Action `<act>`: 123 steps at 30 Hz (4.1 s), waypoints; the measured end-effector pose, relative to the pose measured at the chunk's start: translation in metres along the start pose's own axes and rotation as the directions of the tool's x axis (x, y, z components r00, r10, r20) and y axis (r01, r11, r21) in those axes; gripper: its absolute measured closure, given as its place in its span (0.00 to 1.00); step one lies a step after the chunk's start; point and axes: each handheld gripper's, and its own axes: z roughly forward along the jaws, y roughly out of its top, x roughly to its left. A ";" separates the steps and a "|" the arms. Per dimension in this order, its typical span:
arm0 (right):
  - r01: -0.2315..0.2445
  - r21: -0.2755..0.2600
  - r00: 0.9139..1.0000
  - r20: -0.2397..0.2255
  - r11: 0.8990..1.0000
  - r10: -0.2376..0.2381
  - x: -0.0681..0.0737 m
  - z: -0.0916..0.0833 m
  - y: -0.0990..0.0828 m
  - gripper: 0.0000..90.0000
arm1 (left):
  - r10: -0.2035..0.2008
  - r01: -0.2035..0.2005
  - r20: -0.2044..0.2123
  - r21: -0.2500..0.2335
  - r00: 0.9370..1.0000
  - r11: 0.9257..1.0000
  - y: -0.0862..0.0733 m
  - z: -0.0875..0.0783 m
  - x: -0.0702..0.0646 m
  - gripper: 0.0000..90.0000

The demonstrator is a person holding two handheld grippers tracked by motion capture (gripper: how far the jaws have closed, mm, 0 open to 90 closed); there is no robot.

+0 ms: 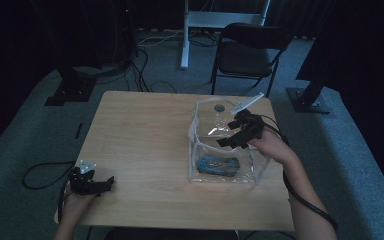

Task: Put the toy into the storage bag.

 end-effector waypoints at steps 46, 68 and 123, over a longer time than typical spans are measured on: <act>0.041 -0.349 0.992 -0.097 0.936 -0.080 0.049 -0.030 -0.056 0.17 | 0.000 0.000 0.000 0.001 1.000 1.000 0.000 0.000 0.000 0.01; 0.003 -0.386 0.986 -0.153 0.923 -0.067 0.066 -0.027 -0.093 0.17 | 0.000 0.000 0.000 0.001 1.000 1.000 0.000 0.000 0.000 0.01; -0.166 -0.336 0.986 -0.041 0.927 0.162 0.029 0.051 -0.237 0.15 | -0.002 0.002 -0.002 0.001 1.000 1.000 0.000 0.000 0.000 0.01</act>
